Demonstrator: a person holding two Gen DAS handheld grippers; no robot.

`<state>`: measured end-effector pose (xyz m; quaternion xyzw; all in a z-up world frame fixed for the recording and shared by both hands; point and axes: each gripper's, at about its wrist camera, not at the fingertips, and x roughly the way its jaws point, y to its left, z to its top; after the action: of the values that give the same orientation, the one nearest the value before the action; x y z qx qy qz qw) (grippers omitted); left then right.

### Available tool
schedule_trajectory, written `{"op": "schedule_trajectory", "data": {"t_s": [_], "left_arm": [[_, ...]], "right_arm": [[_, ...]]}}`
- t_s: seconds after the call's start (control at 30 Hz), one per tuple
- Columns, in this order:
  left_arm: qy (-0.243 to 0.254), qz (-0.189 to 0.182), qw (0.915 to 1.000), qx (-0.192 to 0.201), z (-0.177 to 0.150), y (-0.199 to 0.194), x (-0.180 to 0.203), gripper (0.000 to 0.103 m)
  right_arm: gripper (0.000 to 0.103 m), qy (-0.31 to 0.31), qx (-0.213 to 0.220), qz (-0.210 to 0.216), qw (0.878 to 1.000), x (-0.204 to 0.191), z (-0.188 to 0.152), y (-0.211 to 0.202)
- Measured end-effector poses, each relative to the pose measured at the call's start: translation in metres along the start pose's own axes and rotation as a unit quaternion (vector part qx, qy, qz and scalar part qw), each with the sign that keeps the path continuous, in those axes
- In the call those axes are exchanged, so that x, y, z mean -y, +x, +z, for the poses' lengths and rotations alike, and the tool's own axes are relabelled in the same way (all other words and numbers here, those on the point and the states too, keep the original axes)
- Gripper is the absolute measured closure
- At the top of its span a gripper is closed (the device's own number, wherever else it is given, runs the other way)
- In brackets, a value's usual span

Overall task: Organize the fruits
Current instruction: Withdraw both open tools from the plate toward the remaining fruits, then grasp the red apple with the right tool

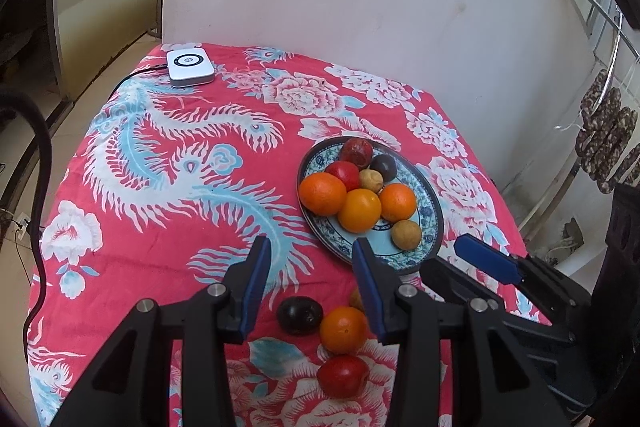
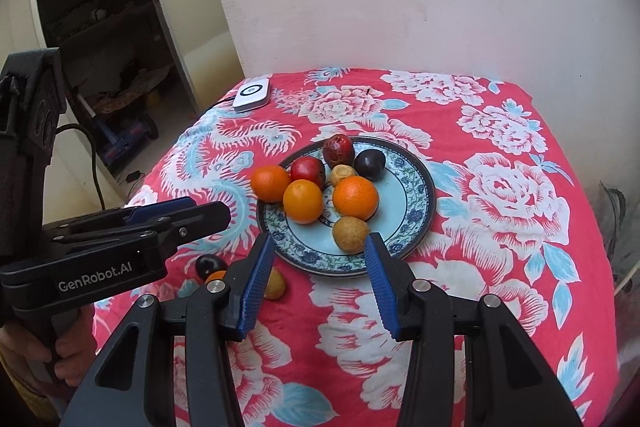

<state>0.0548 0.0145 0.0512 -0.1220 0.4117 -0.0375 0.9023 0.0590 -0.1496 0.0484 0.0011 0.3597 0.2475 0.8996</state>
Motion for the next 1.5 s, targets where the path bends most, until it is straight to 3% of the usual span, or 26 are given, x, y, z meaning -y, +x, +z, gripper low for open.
{"op": "schedule_trajectory", "data": {"t_s": [1.5], "left_arm": [[-0.020,0.037,0.9984,-0.036,-0.043,-0.021,-0.052,0.059]], "right_arm": [[0.055,-0.065,-0.034,0.045,0.996,-0.050,-0.040,-0.001]]}}
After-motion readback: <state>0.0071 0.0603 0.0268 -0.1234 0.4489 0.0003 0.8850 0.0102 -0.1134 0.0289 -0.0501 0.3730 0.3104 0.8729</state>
